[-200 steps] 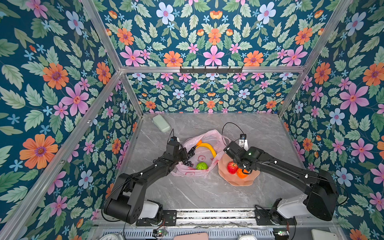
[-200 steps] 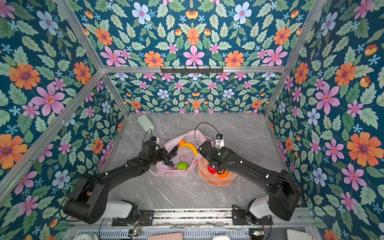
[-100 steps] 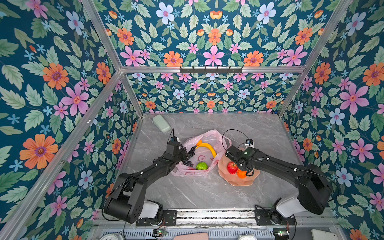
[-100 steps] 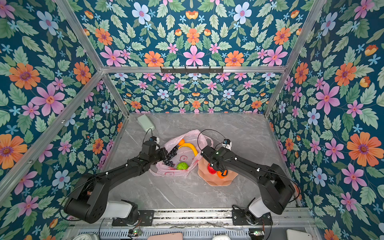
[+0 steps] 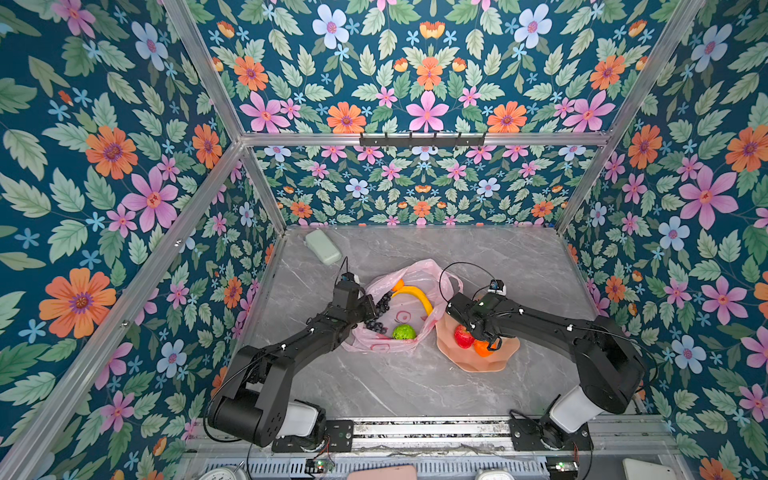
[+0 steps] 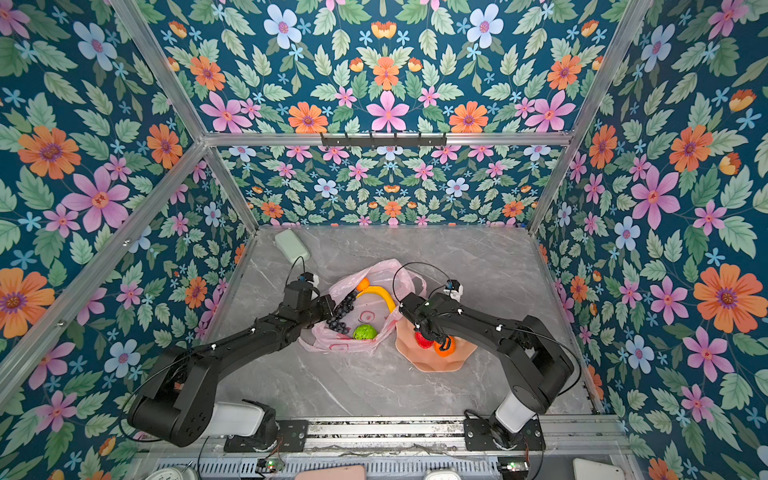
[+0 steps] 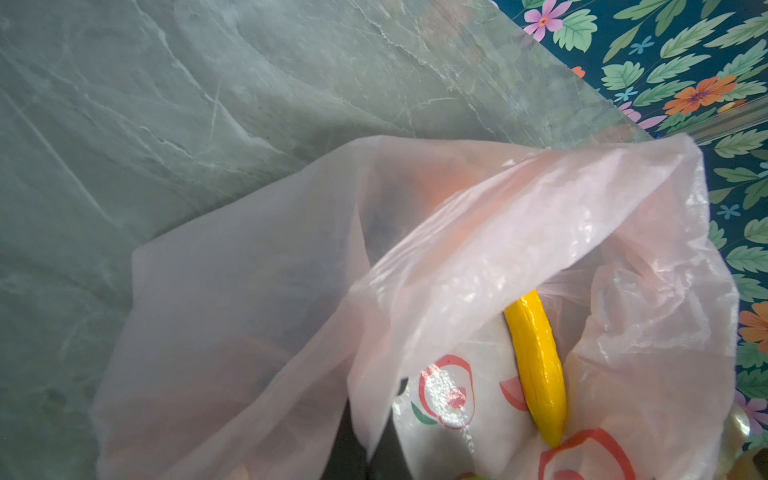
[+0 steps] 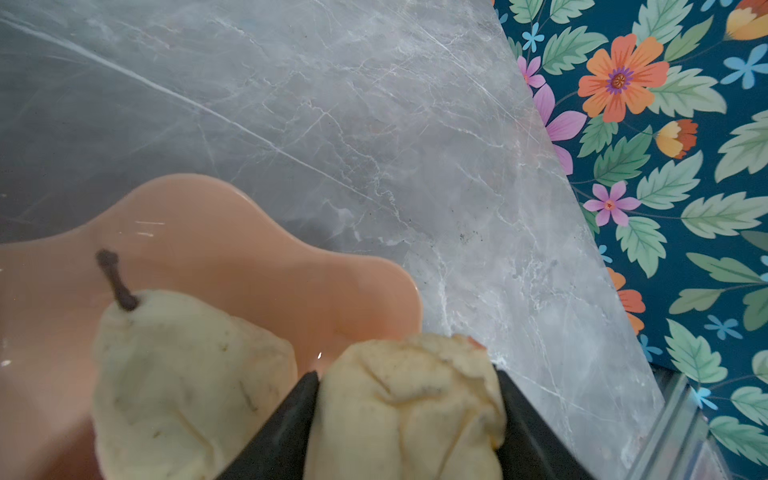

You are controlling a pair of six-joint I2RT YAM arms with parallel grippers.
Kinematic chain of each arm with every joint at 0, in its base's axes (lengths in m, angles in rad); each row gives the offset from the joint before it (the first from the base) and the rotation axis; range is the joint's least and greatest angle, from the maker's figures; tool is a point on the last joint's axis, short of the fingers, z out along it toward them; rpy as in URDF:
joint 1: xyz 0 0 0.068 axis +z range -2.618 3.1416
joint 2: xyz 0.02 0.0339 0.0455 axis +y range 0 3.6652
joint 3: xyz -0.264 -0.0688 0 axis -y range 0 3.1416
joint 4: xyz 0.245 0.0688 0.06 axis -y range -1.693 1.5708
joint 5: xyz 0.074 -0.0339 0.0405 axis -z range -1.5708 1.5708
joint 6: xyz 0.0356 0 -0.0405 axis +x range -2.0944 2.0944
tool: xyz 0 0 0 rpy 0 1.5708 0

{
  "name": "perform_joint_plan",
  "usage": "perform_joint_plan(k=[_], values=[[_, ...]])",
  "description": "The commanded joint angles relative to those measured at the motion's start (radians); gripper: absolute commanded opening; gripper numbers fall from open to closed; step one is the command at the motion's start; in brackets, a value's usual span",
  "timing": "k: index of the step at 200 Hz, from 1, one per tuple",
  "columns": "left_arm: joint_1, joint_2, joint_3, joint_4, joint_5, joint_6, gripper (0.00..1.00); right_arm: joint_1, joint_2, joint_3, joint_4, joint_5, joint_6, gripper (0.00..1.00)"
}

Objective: Take the fake fruits out of the plastic bag
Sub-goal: 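Lower the cream lumpy fruit beside the pear and open the right gripper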

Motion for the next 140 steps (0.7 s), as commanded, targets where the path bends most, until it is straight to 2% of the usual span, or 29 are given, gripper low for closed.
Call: perform_joint_plan(k=[1, 68, 99, 140], values=[[-0.001, -0.006, 0.007, -0.002, -0.002, 0.008, 0.0, 0.0, 0.006, 0.0, -0.004, 0.02, 0.023, 0.63], [0.0, -0.004, 0.014, -0.008, -0.003, 0.012, 0.0, 0.0, 0.069, 0.017, -0.02, 0.021, 0.047, 0.7], [-0.001, -0.002, 0.017, -0.008, -0.003, 0.012, 0.0, 0.0, 0.068, 0.014, -0.021, 0.021, 0.052, 0.78], [-0.001, 0.001, 0.02, -0.008, -0.002, 0.012, 0.0, 0.0, 0.053, 0.013, -0.022, 0.019, 0.053, 0.79]])
